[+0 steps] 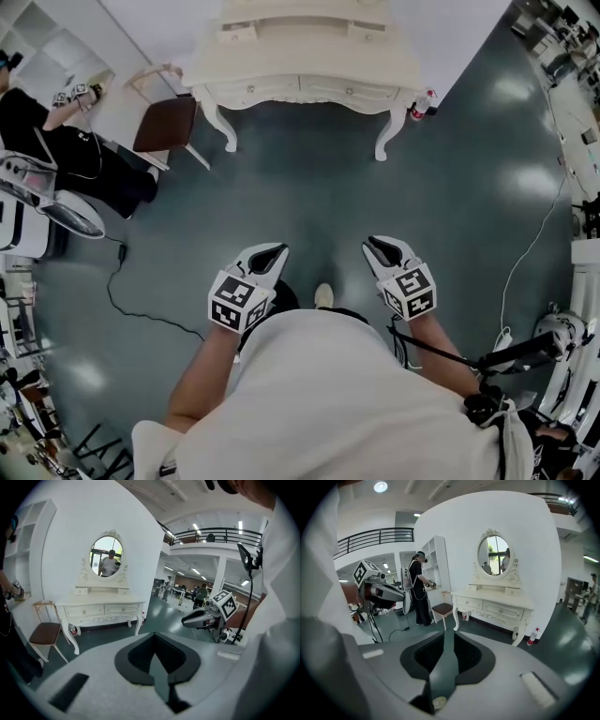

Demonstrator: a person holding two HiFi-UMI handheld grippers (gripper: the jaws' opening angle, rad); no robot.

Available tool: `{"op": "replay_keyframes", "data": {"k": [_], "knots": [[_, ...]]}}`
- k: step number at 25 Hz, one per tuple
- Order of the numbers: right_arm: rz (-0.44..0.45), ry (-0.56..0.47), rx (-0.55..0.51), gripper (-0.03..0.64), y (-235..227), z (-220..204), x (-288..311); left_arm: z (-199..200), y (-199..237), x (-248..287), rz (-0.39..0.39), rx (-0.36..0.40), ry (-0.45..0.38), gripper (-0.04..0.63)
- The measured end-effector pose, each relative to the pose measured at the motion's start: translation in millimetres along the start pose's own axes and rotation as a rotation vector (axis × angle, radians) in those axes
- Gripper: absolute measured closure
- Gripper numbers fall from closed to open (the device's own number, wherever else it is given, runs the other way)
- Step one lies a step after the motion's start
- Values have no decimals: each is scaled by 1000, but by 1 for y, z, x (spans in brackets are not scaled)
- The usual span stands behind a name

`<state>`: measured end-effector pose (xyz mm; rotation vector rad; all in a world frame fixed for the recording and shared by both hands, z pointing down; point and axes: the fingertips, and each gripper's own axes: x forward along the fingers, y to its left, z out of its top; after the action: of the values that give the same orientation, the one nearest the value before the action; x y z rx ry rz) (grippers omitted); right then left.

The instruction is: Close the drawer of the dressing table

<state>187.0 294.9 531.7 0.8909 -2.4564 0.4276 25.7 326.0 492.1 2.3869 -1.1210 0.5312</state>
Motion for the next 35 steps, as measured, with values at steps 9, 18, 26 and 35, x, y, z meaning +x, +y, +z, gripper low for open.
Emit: {"op": "replay_keyframes", "data": {"k": [9, 18, 26, 35], "knots": [[-20, -16, 54, 615, -9, -12, 28, -2, 23, 21, -32, 31, 9, 594], [-118, -6, 97, 615, -68, 72, 96, 79, 126, 77, -134, 48, -24, 594], [-203, -16, 132, 612, -113, 127, 154, 133, 194, 88, -200, 68, -55, 593], [-269, 22, 124, 571, -167, 167, 210, 151, 266, 81, -124, 27, -98, 594]]}}
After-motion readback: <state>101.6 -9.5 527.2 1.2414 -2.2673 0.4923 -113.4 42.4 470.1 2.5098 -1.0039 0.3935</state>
